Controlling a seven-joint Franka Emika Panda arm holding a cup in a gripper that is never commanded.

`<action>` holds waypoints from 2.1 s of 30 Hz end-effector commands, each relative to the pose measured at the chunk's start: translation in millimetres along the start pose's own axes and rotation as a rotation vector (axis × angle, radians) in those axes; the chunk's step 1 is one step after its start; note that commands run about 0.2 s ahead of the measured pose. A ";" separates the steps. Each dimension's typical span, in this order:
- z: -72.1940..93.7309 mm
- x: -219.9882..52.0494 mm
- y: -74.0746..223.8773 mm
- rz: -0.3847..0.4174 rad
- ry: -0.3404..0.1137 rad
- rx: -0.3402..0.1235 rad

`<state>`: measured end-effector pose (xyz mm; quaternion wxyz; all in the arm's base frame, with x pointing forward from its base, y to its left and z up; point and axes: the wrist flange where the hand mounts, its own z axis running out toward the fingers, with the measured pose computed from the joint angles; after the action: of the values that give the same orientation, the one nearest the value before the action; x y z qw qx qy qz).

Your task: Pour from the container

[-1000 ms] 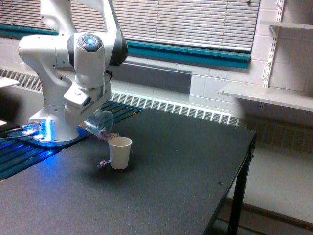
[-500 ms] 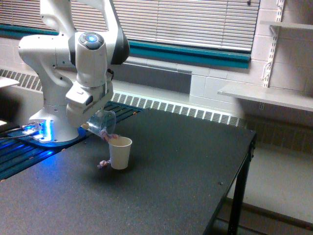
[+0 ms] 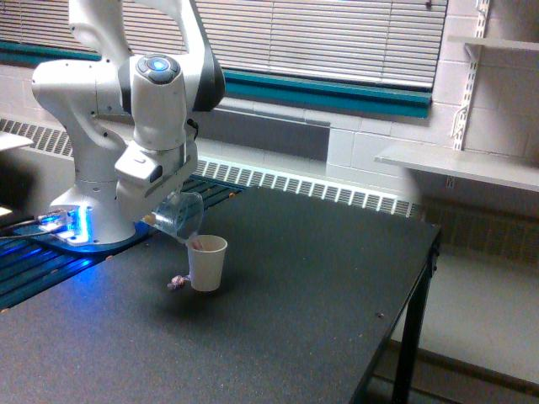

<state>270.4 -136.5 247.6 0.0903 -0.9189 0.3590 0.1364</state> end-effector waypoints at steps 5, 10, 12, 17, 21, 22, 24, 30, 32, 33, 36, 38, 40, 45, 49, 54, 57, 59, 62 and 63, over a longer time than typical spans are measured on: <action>1.6 2.2 -0.3 -0.002 -0.006 -0.012; -2.2 4.6 -2.4 -0.006 0.000 -0.012; -4.8 6.2 -3.8 -0.007 0.005 -0.011; -11.6 10.7 -7.4 -0.009 0.022 -0.008; -18.0 14.3 -10.3 -0.010 0.038 -0.006; -19.6 14.9 -11.1 -0.011 0.042 -0.005; -23.2 16.3 -12.6 -0.010 0.051 -0.006; -30.6 17.8 -17.0 -0.007 0.068 -0.006; -32.6 17.6 -18.9 -0.006 0.074 -0.006; -33.6 17.6 -20.0 -0.006 0.078 -0.005; -36.3 17.0 -22.9 -0.006 0.086 -0.003; -37.9 16.5 -24.2 -0.005 0.091 -0.003; -39.5 16.1 -25.3 -0.003 0.096 -0.004; -42.3 14.1 -27.1 -0.003 0.103 -0.007; -43.9 11.4 -26.7 -0.012 0.103 -0.011; -46.7 9.5 -29.3 -0.014 0.115 -0.001; -48.5 7.7 -28.5 -0.029 0.115 0.005; -49.8 5.9 -27.0 -0.041 0.116 0.011; -52.2 2.0 -26.4 -0.066 0.113 0.029; -52.7 0.3 -25.9 -0.077 0.112 0.036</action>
<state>302.2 -134.9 294.1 0.0792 -0.9291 0.3524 0.0797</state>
